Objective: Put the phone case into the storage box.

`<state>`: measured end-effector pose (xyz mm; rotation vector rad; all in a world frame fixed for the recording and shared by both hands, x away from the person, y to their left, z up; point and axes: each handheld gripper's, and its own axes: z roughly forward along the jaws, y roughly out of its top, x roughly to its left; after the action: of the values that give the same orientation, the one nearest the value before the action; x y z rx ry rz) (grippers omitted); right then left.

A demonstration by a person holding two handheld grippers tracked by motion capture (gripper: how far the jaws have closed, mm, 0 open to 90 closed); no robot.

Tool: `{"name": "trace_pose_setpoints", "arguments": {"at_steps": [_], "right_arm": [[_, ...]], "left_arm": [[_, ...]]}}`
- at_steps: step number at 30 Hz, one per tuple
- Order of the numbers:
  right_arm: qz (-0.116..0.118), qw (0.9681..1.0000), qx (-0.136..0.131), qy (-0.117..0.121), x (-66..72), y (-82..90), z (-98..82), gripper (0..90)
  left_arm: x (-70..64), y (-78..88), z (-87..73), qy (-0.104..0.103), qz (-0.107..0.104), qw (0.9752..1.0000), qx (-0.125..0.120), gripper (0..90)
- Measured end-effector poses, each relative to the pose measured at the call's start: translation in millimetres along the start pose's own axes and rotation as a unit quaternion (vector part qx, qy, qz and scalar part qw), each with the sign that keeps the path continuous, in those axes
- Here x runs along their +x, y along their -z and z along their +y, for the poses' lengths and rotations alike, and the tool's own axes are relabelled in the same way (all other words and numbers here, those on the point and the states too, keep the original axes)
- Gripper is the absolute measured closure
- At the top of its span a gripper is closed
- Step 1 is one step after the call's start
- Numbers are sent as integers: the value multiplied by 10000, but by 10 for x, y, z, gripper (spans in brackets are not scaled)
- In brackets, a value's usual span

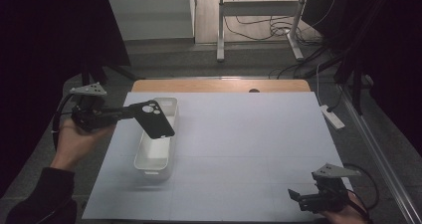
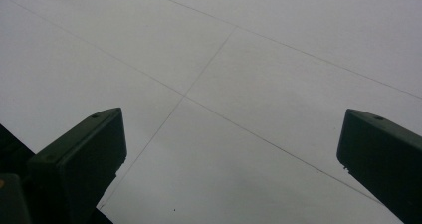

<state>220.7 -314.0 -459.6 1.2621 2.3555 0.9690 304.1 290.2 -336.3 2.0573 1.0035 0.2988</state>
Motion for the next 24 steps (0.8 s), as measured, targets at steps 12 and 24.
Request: {"name": "trace_pose_setpoints", "arguments": {"at_steps": [12, 24], "right_arm": [[4, 10000, -1, 1, -1, 0, 0, 0], [25, 10000, -8, -1, -6, -1, -2, 0]], "left_arm": [[99, -56, -17, 30, 148, 9999, 83, 836], [197, -229, -9, 33, 288, 9994, 192, 836]]}}
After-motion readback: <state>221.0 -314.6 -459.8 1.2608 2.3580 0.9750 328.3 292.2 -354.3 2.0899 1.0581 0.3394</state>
